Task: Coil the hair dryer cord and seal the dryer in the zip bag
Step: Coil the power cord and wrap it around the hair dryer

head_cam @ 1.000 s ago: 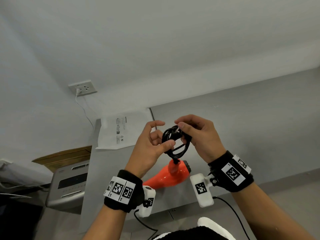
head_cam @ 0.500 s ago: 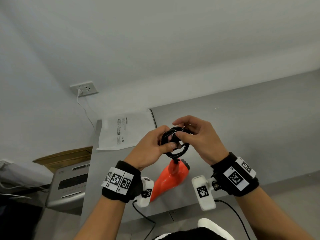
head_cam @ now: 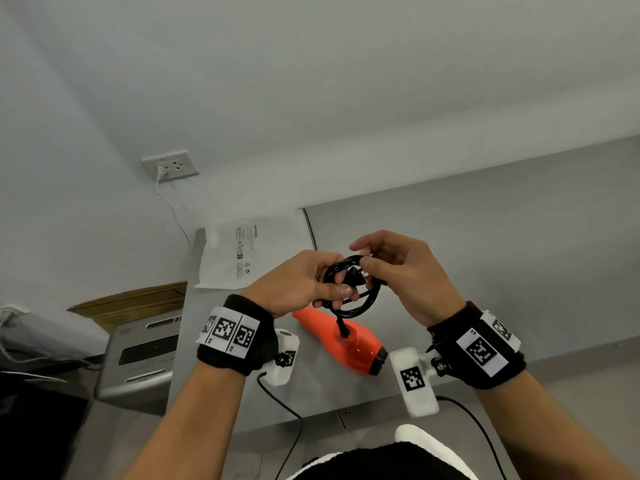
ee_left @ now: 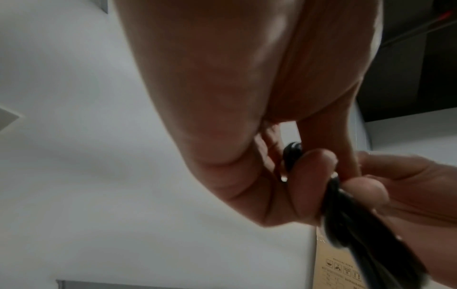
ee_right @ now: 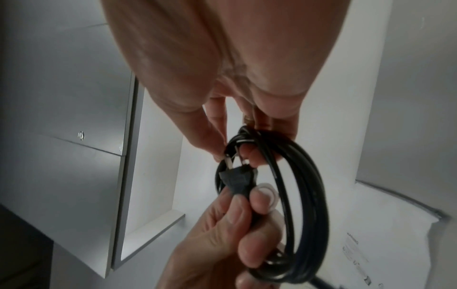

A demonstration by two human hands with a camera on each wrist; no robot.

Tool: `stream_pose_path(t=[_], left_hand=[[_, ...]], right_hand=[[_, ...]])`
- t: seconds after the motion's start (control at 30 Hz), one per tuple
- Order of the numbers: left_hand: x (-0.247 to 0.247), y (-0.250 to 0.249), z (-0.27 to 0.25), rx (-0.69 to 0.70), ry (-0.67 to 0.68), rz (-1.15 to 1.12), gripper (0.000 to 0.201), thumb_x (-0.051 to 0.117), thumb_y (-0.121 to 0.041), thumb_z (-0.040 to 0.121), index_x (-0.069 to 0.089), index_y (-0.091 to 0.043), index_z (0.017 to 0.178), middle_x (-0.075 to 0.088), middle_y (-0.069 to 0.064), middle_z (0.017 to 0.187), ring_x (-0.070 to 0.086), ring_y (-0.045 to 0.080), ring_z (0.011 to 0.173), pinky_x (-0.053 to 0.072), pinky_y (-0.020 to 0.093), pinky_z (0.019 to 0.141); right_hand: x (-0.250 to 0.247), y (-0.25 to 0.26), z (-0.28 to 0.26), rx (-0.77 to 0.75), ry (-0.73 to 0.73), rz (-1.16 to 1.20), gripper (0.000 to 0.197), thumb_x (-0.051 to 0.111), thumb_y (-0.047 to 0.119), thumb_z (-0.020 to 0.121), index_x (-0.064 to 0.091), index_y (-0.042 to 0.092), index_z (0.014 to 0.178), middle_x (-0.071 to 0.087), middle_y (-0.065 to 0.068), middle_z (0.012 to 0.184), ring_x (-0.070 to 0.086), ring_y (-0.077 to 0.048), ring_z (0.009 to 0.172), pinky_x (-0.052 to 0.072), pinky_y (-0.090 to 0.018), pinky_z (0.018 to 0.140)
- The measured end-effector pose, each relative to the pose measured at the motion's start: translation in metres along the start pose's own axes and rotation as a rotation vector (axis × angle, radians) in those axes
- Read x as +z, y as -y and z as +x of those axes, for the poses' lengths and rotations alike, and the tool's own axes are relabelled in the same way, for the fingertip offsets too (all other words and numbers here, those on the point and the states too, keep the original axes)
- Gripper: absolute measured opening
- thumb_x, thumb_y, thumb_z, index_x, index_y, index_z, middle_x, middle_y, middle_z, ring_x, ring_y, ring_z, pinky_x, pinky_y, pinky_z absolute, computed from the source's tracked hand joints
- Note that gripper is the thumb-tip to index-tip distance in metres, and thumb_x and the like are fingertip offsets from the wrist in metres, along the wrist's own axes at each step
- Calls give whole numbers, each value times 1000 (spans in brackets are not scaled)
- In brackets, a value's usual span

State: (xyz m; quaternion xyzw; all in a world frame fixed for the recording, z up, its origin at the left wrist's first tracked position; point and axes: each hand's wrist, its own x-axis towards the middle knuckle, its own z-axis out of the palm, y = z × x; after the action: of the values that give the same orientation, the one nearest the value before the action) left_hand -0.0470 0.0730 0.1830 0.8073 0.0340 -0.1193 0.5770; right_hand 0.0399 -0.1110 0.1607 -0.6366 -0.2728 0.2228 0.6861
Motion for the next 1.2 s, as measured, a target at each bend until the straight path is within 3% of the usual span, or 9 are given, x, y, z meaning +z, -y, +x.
stream_pose_path(t=[0.1,0.2,0.3,0.4,0.57,0.73,0.87,1.03,1.2], left_hand=[[-1,-2,0,-1,-9,46,15,67,4,93,55,-4,89,76,23,93,64,14,62,45,18,54],[1,-1,1,4,-55,83,18,68,5,92,56,-6,85,69,34,88,65,12,62,51,20,65],[5,1,4,0,-92,123,19,70,3,90,57,-9,83,69,11,75,63,16,62,52,22,67],[9,2,5,-13,-131,152,18,70,3,90,57,-9,82,66,-1,63,65,18,62,48,17,61],[14,0,10,3,-234,233,19,69,0,88,59,-12,78,66,-6,57,76,33,80,58,42,78],[21,-4,12,-26,-297,332,19,70,-5,88,60,-16,76,66,-12,56,74,13,65,51,15,64],[25,-10,13,-34,-312,383,14,69,-4,88,63,-14,79,69,-8,62,73,5,60,44,6,56],[30,-11,15,-26,-364,372,21,67,-5,87,59,-22,77,73,-3,69,74,7,62,56,22,67],[39,-7,16,-35,-515,261,17,68,-8,83,63,-22,74,73,4,72,74,20,71,57,33,68]], right_hand=[[-3,1,1,68,34,-2,25,64,-5,89,72,10,108,61,-11,85,61,-26,69,56,-36,71],[-6,0,4,97,66,-97,24,68,-2,88,72,11,107,65,-23,86,66,-29,71,59,-47,80],[-5,-1,5,85,23,-186,17,69,1,86,75,13,96,66,-28,92,69,-28,70,61,-51,80],[-3,-3,5,59,-35,-314,13,68,4,85,75,14,90,66,-8,81,67,-20,63,61,-40,69],[3,-3,4,-33,-117,-476,14,65,5,88,71,15,96,65,-2,95,70,-20,62,60,-31,64],[5,-6,1,-69,-147,-508,15,63,1,90,70,11,99,60,-5,100,67,-17,58,58,-25,60],[6,-9,1,-77,-170,-489,16,62,1,91,70,11,101,59,-3,102,65,-15,59,54,-18,58],[4,-10,2,-60,-238,-443,18,63,8,90,72,20,100,59,2,95,66,-22,68,60,-37,66],[11,-9,3,-113,-251,-448,16,62,7,91,72,16,99,57,3,100,61,-18,75,51,-28,69]])
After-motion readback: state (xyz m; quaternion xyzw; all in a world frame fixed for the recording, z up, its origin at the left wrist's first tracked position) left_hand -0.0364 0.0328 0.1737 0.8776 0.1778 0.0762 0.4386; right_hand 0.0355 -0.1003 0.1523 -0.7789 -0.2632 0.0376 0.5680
